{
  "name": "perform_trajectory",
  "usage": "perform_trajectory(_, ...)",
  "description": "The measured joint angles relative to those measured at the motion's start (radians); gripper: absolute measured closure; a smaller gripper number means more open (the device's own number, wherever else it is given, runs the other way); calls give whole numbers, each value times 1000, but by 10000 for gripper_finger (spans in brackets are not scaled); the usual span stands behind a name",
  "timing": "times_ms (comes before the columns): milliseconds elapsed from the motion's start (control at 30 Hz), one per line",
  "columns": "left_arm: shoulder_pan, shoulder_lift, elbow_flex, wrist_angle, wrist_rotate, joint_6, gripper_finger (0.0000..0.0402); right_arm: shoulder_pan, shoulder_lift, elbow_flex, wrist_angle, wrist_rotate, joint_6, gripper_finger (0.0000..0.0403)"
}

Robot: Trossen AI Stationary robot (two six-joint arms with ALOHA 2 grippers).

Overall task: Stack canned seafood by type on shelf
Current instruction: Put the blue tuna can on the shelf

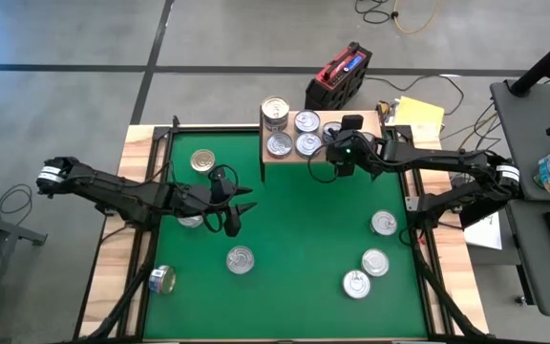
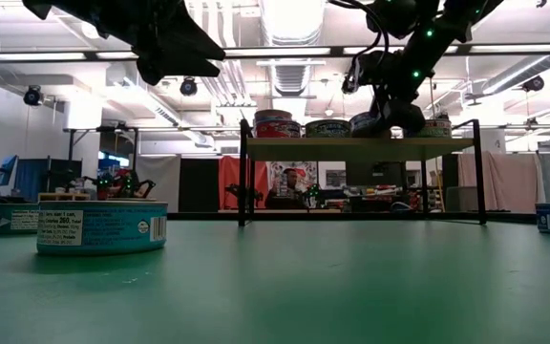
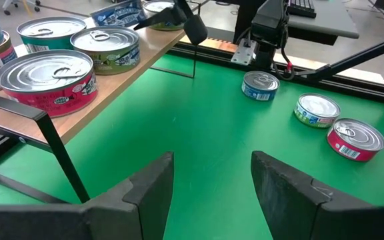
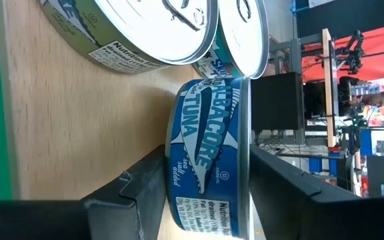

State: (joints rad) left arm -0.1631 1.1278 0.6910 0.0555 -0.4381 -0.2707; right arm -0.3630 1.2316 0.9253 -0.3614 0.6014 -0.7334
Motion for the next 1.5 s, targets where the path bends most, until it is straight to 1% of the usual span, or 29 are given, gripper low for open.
perform_trajectory(533,0,0,0,0,2,0,217,0,0,53,-25,0,37,156)
perform_trajectory(667,0,0,0,0,2,0,217,0,-1,54,-61,-2,60,147)
perform_trajectory(967,0,0,0,0,2,0,217,7,-1,54,-67,-35,114,128)
perform_trajectory(1133,0,0,0,1,2,0,217,7,-1,54,-92,-35,143,114)
perform_trajectory(1300,0,0,0,3,2,0,217,7,-1,54,-106,-55,171,108)
perform_trajectory(1500,0,0,0,3,2,0,217,7,-1,54,-105,-61,186,112)
